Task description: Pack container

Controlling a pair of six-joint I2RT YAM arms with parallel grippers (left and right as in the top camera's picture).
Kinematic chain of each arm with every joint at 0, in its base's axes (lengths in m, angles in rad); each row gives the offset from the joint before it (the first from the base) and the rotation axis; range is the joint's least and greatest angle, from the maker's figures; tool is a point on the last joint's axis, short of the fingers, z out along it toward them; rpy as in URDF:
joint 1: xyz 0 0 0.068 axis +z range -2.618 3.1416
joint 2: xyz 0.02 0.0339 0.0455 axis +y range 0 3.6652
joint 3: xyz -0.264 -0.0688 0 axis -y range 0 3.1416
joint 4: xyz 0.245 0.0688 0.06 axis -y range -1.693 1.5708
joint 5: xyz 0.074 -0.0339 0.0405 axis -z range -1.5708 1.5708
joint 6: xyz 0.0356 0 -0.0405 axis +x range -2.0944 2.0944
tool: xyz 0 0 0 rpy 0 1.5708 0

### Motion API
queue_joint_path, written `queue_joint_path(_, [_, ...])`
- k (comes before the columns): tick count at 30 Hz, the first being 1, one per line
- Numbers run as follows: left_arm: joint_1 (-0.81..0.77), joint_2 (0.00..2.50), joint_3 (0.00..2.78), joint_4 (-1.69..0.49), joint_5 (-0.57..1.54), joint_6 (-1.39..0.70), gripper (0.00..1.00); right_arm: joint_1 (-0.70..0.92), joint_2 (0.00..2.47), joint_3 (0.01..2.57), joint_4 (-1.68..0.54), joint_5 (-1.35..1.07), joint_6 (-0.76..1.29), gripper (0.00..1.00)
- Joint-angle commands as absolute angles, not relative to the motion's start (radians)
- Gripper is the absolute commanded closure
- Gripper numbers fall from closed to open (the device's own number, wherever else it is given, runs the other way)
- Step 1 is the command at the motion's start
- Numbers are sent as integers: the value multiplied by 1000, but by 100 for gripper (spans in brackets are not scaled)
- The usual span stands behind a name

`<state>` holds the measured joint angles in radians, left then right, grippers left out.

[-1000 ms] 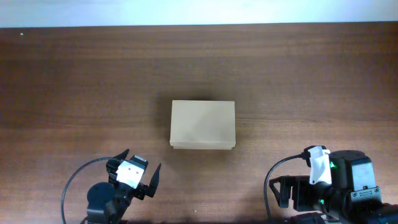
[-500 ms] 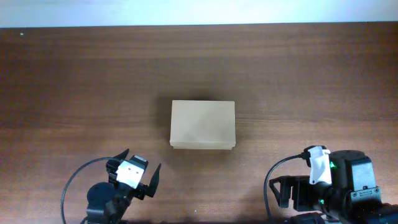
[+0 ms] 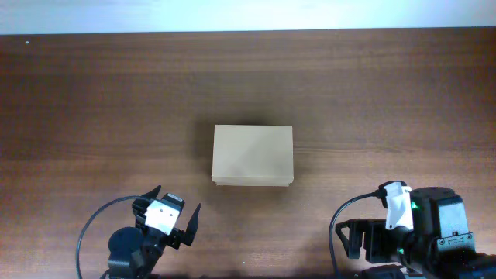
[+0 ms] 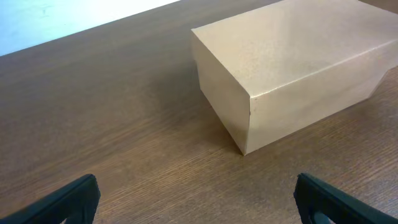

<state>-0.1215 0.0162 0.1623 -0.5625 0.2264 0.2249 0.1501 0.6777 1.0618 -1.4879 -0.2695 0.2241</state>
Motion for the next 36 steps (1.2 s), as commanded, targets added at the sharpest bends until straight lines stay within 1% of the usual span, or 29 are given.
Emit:
queue_joint_path(1, [-117, 5, 160, -558, 216, 241, 0, 151, 674, 1063, -1485, -257, 218, 1])
queue_joint_path(5, [-117, 5, 160, -558, 216, 241, 0, 151, 674, 1063, -1485, -257, 218, 1])
queue_joint_path(7, [-117, 5, 160, -558, 216, 241, 1, 152, 673, 1063, -1448, -227, 218, 1])
queue_joint_path(9, [-117, 5, 160, -558, 216, 241, 0, 175, 667, 1060, -1364, -228, 218, 1])
queue_joint_path(12, [-117, 5, 160, -558, 216, 241, 1, 248, 637, 1012, -1161, -198, 214, 1])
queue_joint_path(14, [-117, 5, 160, -558, 216, 241, 0, 304, 605, 939, -1019, -121, 214, 1])
queue_joint_path(17, [-117, 5, 160, -558, 216, 241, 1, 352, 550, 819, -900, -35, 214, 1])
queue_joint_path(22, [-117, 5, 160, -558, 216, 241, 0, 402, 434, 612, -808, 3, 214, 1])
queue_joint_path(28, [-117, 5, 160, -558, 216, 241, 1, 460, 239, 381, -699, 1, 215, 1])
queue_joint_path(36, [-117, 5, 160, -558, 216, 241, 0, 493, 49, 247, -688, -7, 218, 1])
